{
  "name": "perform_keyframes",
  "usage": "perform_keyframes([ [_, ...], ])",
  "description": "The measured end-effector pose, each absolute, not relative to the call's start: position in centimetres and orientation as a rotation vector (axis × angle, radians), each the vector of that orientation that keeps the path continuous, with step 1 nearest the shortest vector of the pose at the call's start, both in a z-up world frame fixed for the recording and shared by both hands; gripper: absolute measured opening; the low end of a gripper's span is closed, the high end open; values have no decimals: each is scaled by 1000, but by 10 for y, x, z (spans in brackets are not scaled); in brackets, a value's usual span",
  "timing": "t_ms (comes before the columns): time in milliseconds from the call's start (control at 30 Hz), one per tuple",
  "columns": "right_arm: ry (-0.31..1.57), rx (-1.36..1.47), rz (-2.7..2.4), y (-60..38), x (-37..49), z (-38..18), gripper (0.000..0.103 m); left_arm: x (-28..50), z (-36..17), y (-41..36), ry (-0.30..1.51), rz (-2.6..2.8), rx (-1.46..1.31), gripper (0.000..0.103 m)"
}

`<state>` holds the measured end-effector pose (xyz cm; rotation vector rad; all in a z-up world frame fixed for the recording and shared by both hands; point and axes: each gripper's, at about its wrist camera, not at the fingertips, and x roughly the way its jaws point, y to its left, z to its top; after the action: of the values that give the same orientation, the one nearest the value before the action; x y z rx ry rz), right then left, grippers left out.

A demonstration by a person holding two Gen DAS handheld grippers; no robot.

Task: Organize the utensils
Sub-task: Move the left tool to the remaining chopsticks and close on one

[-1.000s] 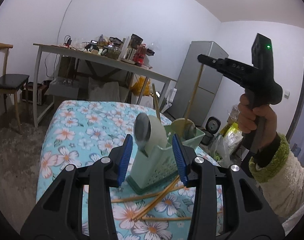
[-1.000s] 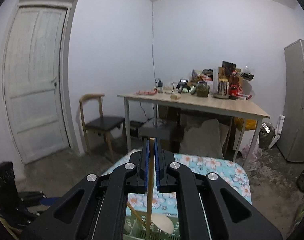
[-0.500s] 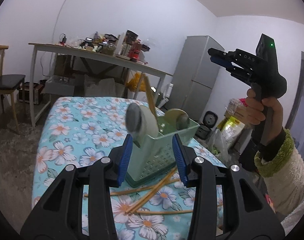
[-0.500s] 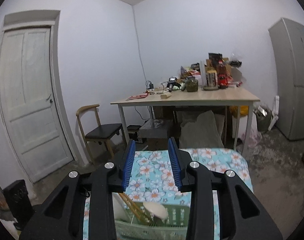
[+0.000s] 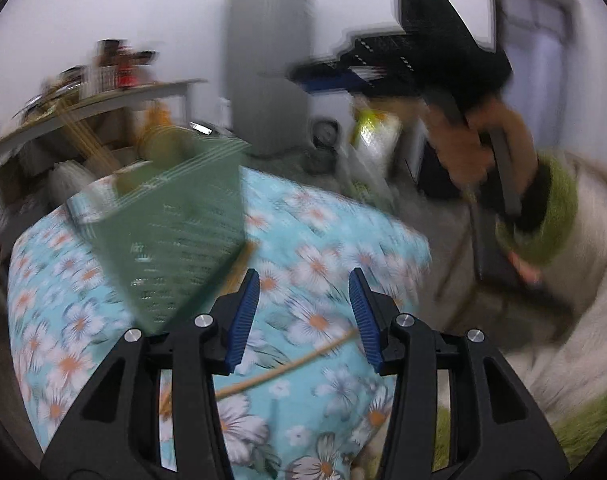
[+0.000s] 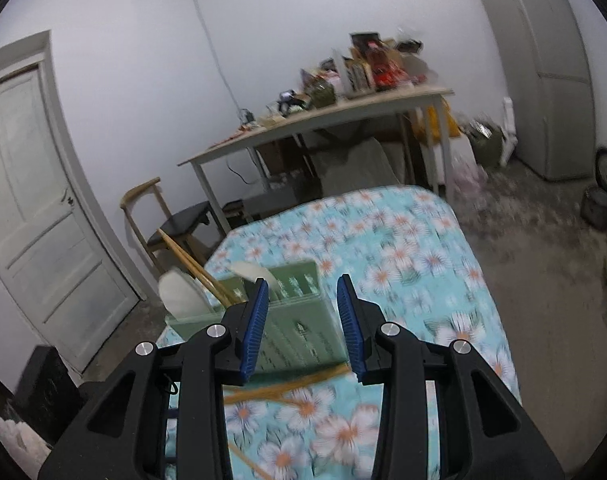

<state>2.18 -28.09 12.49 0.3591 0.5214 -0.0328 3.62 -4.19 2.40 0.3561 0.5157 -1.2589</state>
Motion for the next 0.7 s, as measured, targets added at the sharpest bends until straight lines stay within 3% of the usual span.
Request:
perform_keyframes([
  [567, 585, 558, -112, -326, -7, 60, 35, -11, -53, -134, 505, -1354, 836, 44],
  [700, 592, 575, -114, -329, -5, 54, 35, -6, -58, -141, 505, -1318, 856, 26],
])
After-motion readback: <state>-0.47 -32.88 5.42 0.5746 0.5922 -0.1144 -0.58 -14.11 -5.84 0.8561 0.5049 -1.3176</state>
